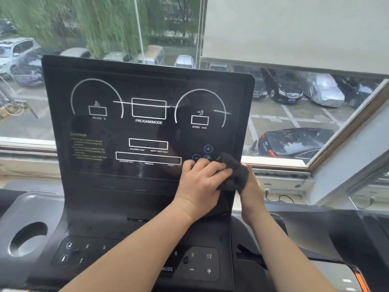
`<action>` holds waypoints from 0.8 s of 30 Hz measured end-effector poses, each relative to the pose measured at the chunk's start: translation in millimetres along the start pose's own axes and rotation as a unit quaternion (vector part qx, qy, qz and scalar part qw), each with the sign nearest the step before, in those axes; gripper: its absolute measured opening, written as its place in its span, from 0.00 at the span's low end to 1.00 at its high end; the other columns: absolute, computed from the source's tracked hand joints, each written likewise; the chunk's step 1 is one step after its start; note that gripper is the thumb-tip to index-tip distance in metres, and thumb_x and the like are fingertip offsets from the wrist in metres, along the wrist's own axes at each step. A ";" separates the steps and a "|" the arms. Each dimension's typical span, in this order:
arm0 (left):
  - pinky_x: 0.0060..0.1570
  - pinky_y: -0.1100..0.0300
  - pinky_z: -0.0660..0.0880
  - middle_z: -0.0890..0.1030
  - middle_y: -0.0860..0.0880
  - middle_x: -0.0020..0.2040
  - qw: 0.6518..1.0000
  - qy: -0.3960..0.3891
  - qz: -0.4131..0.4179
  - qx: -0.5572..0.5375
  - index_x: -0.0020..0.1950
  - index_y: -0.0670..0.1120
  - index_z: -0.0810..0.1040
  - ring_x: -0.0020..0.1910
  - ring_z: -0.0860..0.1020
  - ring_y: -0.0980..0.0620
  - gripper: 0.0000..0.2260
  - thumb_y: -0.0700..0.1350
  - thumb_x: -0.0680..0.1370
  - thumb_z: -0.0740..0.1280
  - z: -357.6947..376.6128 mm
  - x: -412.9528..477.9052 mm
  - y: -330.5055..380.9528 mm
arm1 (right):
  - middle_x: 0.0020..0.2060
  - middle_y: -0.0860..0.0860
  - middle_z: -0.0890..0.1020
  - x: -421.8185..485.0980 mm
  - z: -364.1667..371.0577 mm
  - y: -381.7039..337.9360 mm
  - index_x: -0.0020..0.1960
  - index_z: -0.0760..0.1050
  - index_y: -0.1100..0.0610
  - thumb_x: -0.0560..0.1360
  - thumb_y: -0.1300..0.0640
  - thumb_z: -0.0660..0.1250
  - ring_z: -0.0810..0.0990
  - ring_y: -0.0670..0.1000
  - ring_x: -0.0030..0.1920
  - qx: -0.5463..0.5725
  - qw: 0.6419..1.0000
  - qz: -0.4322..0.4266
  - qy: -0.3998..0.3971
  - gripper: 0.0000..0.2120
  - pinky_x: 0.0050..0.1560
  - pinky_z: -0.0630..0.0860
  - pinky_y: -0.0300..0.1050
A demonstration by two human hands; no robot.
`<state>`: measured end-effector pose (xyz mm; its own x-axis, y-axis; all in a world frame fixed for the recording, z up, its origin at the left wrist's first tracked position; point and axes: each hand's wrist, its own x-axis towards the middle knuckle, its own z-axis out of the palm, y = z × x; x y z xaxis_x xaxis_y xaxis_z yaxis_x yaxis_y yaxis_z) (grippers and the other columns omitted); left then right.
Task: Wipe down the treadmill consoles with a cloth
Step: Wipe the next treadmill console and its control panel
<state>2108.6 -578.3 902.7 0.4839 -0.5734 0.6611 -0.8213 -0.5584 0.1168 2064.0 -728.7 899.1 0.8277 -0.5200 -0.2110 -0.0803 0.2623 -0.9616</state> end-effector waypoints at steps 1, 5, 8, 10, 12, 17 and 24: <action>0.50 0.47 0.72 0.83 0.55 0.60 1.000 -0.003 0.009 0.003 0.62 0.53 0.85 0.53 0.81 0.45 0.22 0.41 0.68 0.72 -2.0 -0.5 -2.1 | 0.47 0.51 0.87 -2.5 0.2 -1.0 0.47 0.85 0.47 0.85 0.45 0.57 0.83 0.51 0.52 -0.008 1.000 0.004 -0.003 0.20 0.55 0.76 0.48; 0.52 0.47 0.71 0.83 0.55 0.62 0.995 -0.013 0.077 0.060 0.63 0.53 0.83 0.53 0.80 0.45 0.20 0.41 0.73 0.66 -14.5 -3.4 -18.4 | 0.52 0.51 0.88 -13.5 2.7 -8.5 0.55 0.85 0.50 0.86 0.44 0.54 0.84 0.50 0.56 -0.022 0.999 0.020 -0.017 0.22 0.55 0.76 0.45; 0.53 0.46 0.68 0.82 0.57 0.63 0.990 -0.003 0.075 0.120 0.64 0.54 0.83 0.54 0.80 0.46 0.22 0.41 0.72 0.65 -43.5 -3.4 -50.6 | 0.56 0.42 0.87 -21.7 4.4 -13.5 0.62 0.82 0.47 0.87 0.43 0.50 0.83 0.42 0.58 -0.068 0.997 -0.001 -0.038 0.22 0.56 0.74 0.42; 0.53 0.47 0.67 0.82 0.58 0.64 0.988 0.018 0.015 0.151 0.64 0.55 0.83 0.55 0.80 0.46 0.24 0.41 0.69 0.70 -72.9 -5.6 -81.7 | 0.57 0.39 0.85 -27.7 6.1 -13.3 0.63 0.80 0.43 0.86 0.41 0.50 0.81 0.41 0.61 -0.116 0.993 -0.009 -0.032 0.21 0.62 0.74 0.44; 0.52 0.47 0.67 0.82 0.57 0.63 0.983 0.032 -0.075 0.165 0.64 0.55 0.82 0.55 0.80 0.45 0.24 0.43 0.68 0.71 -102.8 -9.7 -111.4 | 0.64 0.38 0.80 -31.7 9.2 -10.5 0.70 0.75 0.41 0.86 0.42 0.50 0.75 0.44 0.66 -0.140 0.990 -0.006 -0.011 0.20 0.74 0.68 0.51; 0.48 0.46 0.75 0.83 0.51 0.61 0.960 0.068 -0.255 0.092 0.63 0.49 0.83 0.51 0.79 0.39 0.21 0.43 0.70 0.72 -115.9 -21.4 -124.3 | 0.75 0.49 0.70 -42.3 27.0 -14.9 0.79 0.64 0.53 0.85 0.51 0.59 0.69 0.53 0.74 -0.209 0.972 -0.056 0.095 0.24 0.75 0.65 0.51; 0.43 0.48 0.81 0.83 0.52 0.56 0.988 0.003 -0.148 0.052 0.61 0.48 0.85 0.49 0.79 0.42 0.21 0.41 0.68 0.78 -88.7 -38.9 -92.2 | 0.72 0.51 0.66 -89.1 66.0 -4.8 0.79 0.65 0.56 0.79 0.60 0.68 0.63 0.49 0.75 -0.316 0.901 -0.288 0.072 0.29 0.75 0.61 0.44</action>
<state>2138.6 -451.3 932.0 0.6953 -0.3724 0.6147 -0.6088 -0.7597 0.2285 2027.3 -630.0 934.1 0.7560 -0.5342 0.3782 0.0011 -0.5767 -0.8169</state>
